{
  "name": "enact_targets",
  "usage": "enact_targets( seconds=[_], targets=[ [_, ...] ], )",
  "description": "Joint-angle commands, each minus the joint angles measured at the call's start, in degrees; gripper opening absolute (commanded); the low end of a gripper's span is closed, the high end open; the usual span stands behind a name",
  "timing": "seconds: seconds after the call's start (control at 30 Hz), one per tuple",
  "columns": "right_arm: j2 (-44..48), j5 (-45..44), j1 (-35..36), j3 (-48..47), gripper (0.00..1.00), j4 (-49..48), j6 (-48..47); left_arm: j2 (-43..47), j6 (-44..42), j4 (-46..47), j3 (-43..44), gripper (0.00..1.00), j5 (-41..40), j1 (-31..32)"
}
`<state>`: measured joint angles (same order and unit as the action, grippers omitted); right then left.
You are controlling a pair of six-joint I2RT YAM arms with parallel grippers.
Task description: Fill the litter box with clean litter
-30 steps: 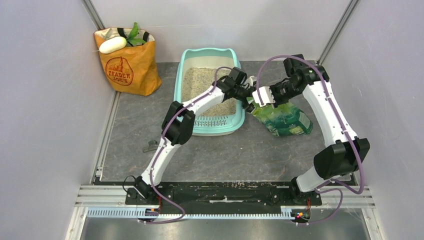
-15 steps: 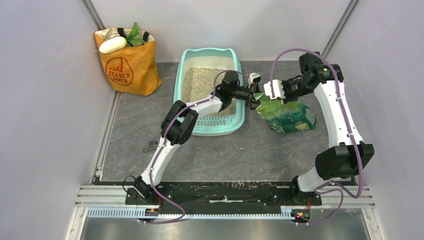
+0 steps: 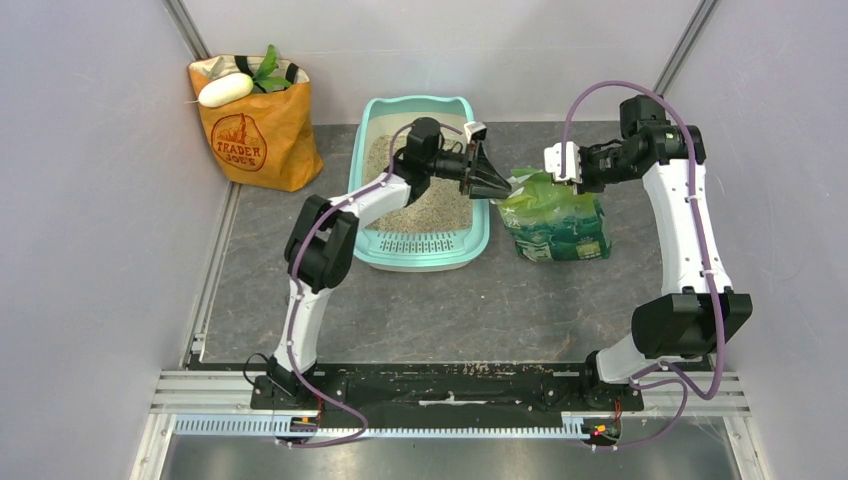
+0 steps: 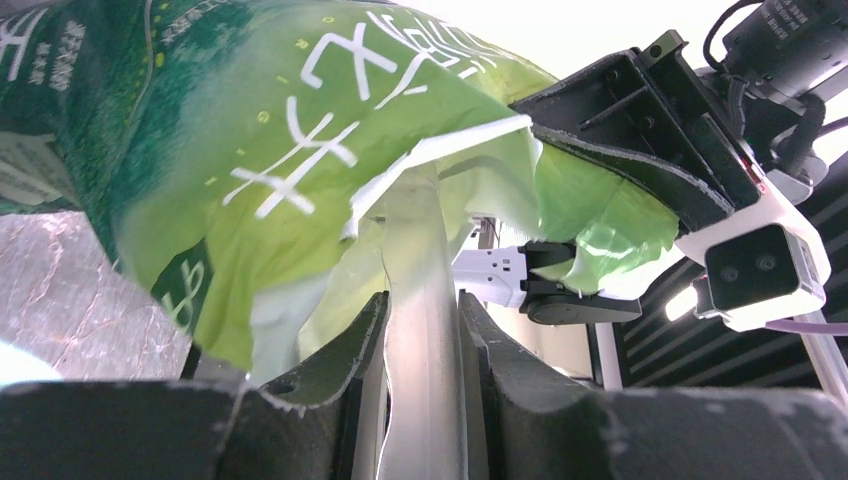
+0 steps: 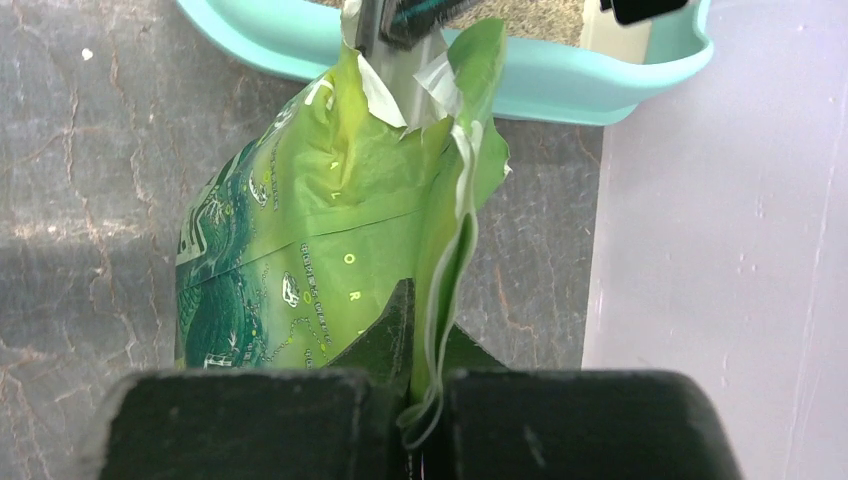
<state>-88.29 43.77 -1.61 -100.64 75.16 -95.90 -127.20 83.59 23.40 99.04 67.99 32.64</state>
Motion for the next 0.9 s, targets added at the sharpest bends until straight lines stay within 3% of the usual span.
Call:
enact_targets(
  seconds=[0.0,0.5,0.87],
  targets=[
    [0.22,3.36,-0.24,-5.21,0.00,-8.24,3.75,7.14,-7.53,-5.50,-2.45,0.02,2.15,-3.05],
    [-4.52,3.19,5.03,-8.45,0.00,-11.31,5.42,13.86,-11.01,-7.75,-9.64,0.02,4.45,-10.63],
    [-6.45,1.72,5.45,-8.87,0.00,-10.78,4.40,16.20,-2.28,6.82,-15.98,0.02,6.06,-14.05]
  ],
)
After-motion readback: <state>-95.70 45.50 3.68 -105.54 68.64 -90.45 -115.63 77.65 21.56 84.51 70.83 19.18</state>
